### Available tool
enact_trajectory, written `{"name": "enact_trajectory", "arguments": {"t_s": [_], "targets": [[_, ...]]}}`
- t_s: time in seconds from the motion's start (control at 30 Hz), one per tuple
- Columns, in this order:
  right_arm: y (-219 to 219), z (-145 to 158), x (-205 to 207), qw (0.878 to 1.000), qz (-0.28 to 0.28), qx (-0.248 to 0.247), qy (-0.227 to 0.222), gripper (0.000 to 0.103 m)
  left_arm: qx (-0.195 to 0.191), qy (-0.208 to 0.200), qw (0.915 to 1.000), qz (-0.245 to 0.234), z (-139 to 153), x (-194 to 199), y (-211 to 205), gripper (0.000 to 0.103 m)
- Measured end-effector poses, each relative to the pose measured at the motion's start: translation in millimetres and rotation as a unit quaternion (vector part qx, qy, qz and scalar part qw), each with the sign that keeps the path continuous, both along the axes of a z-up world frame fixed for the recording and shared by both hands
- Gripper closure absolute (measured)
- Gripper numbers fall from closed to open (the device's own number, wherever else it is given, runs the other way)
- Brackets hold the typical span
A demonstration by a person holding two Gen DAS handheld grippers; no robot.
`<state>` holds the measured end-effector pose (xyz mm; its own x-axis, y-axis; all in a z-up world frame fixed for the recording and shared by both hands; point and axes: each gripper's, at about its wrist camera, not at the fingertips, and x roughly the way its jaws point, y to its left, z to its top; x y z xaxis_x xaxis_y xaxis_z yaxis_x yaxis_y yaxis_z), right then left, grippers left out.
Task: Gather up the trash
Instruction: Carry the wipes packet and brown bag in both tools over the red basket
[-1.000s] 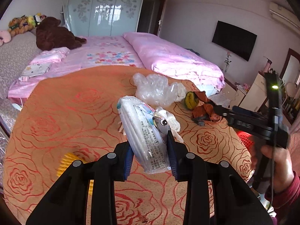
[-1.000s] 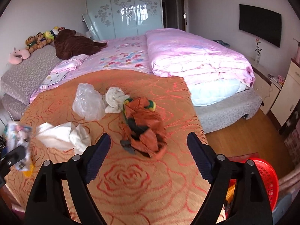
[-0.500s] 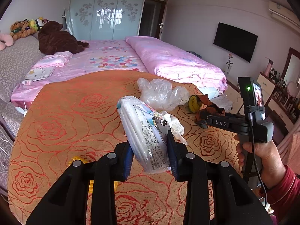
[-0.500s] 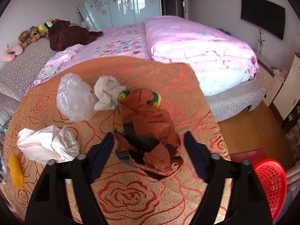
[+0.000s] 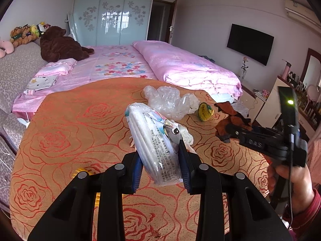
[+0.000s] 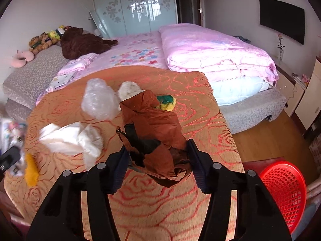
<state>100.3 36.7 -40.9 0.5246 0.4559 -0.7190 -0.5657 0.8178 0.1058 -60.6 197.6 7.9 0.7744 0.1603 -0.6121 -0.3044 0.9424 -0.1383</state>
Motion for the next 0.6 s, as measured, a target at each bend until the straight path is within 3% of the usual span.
{"name": "enact_trajectory", "arguments": {"t_s": [0.6], "targets": [[-42,29,-52,0.999,-0.009,0.029,-0.030,0.049,0.001,0.005,0.9999,-0.014,-1,4,-14,0.072]]}}
